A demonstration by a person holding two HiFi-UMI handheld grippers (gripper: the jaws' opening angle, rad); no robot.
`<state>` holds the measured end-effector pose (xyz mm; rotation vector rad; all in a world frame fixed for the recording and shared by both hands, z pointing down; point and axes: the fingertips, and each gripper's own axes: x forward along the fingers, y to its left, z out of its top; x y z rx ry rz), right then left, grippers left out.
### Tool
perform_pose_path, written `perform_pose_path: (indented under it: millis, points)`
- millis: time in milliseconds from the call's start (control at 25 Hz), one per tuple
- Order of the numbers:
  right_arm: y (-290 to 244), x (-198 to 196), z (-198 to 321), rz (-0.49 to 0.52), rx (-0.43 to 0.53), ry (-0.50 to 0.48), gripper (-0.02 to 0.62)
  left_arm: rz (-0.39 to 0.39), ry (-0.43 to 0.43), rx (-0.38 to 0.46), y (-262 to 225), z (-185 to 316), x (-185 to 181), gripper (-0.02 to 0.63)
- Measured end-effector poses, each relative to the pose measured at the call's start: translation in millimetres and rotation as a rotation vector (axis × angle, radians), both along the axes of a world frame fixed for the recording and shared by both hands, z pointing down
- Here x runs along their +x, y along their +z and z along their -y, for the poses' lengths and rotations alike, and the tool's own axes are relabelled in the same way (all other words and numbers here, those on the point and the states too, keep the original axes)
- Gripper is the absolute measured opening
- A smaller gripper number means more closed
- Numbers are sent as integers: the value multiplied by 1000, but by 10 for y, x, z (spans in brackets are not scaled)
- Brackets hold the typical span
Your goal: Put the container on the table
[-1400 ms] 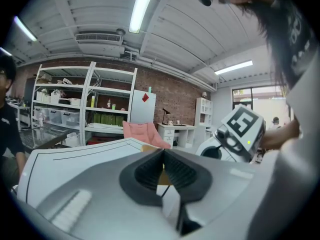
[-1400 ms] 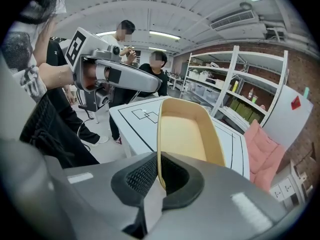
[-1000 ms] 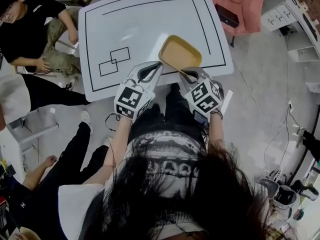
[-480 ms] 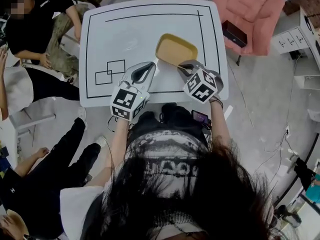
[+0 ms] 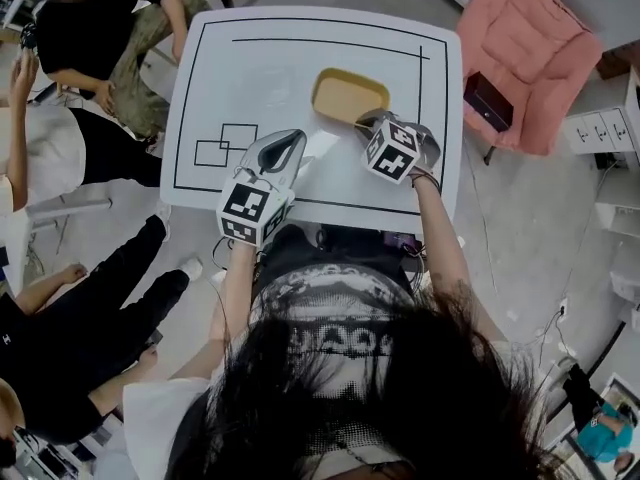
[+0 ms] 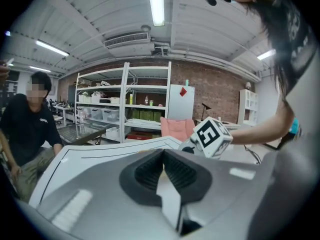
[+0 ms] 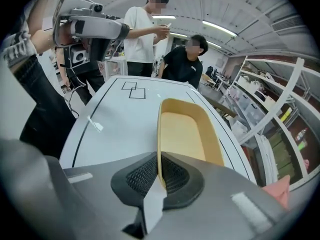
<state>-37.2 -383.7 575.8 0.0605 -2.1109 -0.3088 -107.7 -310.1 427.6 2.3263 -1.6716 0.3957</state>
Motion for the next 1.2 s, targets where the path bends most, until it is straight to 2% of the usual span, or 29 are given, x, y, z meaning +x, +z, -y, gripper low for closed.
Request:
perform_pose_path:
  millis: [320, 680, 800, 920, 1080, 1200]
  points:
    - [265, -273, 446, -52, 50, -43, 17, 22, -106, -18, 19, -36, -192, 0]
    - [372, -409, 612, -62, 63, -78, 20, 33, -218, -20, 18, -145, -390, 0]
    - [374, -420, 605, -36, 61, -69, 31, 26, -239, -24, 47, -172, -399, 0]
    - [354, -390, 580, 3, 43, -41, 108, 20, -240, -21, 67, -181, -349, 0]
    - [210, -353, 560, 65, 51, -1, 110, 18, -230, -19, 74, -184, -312, 0]
    - [-1, -336, 479, 146, 41, 33, 109, 15, -220, -18, 64, -192, -298, 0]
